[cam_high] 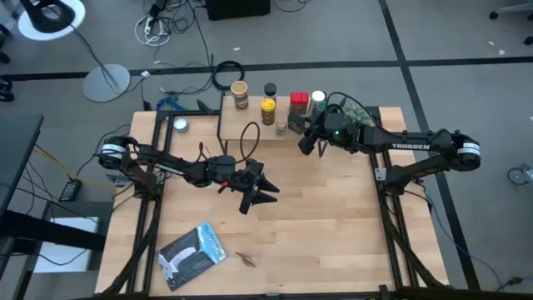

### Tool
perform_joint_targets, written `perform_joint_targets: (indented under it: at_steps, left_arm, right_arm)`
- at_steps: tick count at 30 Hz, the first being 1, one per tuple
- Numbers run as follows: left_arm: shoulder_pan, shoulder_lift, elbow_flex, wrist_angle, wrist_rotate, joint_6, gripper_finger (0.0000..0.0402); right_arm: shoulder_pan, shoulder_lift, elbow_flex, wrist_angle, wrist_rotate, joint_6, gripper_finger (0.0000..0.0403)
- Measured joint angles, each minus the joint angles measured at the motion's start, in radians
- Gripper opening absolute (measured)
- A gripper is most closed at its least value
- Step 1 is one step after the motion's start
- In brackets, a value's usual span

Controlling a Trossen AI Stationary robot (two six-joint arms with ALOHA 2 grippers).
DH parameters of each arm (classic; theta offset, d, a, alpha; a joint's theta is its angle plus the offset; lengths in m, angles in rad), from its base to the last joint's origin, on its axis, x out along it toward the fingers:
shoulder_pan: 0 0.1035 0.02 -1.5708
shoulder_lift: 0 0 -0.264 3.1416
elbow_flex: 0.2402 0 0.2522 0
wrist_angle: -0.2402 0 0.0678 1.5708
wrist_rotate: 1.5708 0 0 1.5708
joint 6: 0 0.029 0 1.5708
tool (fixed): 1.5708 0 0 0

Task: Shelf spices
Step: Put the green seasoning can on the shelf aligned with the other red seasoning can

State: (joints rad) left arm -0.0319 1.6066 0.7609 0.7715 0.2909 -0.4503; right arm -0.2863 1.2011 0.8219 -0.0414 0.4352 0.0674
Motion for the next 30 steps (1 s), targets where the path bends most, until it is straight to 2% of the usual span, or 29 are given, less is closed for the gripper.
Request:
perform_joint_targets:
  at_steps: [12, 19, 22, 26, 30]
  left_arm:
    - [0.0, 0.0, 0.0, -0.003, 0.002, 0.0, 0.0193]
    - [0.0, 0.0, 0.0, -0.007, 0.002, 0.0, 0.0193]
    - [0.0, 0.0, 0.0, -0.008, 0.002, 0.0, 0.0193]
    - [0.0, 0.0, 0.0, -0.008, 0.002, 0.0, 0.0193]
    - [0.0, 0.0, 0.0, -0.008, 0.002, 0.001, 0.0193]
  right_arm:
    - [0.0, -0.014, 0.0, -0.009, 0.017, 0.007, 0.0225]
    - [0.004, -0.074, 0.0, -0.01, 0.017, 0.005, 0.0252]
    - [0.016, -0.116, 0.0, -0.029, 0.015, 0.011, 0.0254]
    - [0.042, -0.154, 0.0, -0.072, -0.048, 0.066, 0.0245]
    - [0.089, -0.157, 0.0, -0.135, -0.069, 0.096, 0.0198]
